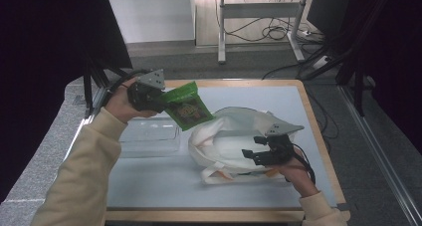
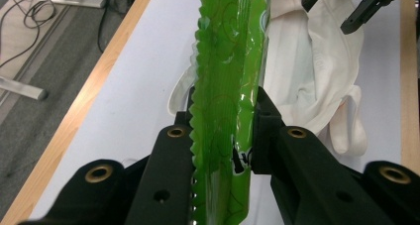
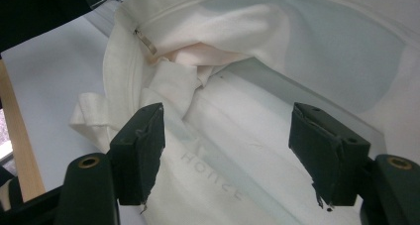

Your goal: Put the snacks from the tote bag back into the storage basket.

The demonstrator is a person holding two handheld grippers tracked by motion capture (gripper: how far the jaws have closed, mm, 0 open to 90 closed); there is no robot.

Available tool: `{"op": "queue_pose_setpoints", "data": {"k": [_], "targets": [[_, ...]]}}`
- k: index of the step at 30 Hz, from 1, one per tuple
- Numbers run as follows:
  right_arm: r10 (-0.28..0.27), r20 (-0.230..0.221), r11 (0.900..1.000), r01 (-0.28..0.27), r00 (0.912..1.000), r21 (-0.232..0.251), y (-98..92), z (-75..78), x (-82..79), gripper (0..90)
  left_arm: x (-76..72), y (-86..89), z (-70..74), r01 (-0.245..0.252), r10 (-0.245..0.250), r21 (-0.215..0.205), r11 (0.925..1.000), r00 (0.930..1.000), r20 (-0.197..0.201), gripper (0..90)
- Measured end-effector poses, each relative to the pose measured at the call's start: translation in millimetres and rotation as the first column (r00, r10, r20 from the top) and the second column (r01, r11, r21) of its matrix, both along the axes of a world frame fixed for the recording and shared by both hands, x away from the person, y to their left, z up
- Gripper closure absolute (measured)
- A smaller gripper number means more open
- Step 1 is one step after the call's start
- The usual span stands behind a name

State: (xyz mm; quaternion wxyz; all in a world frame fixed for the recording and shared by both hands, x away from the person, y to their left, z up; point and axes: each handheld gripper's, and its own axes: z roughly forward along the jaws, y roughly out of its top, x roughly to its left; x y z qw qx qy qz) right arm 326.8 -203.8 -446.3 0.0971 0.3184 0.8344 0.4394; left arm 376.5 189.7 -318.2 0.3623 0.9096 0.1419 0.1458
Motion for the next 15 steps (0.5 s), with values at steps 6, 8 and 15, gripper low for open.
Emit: {"op": "queue_pose_setpoints", "data": {"k": [6,8,15], "targets": [[0.017,0.005,1.000,-0.018,0.9998,0.004,-0.1,-0.1,-1.0,29.5,2.8,12.1,0.9,-0.024,0.024,-0.005,0.9997,0.9997,0.003,76.6],[0.024,0.007,1.000,-0.024,0.9997,0.008,0.3,-0.2,-1.3,29.5,3.6,15.9,1.0,-0.032,0.032,-0.006,0.9995,0.9995,0.003,76.6],[0.015,0.008,1.000,-0.015,0.9999,0.009,-1.3,-0.9,-0.3,29.1,8.9,25.8,-1.1,-0.054,0.054,-0.004,0.9985,0.9985,-0.006,76.6]]}}
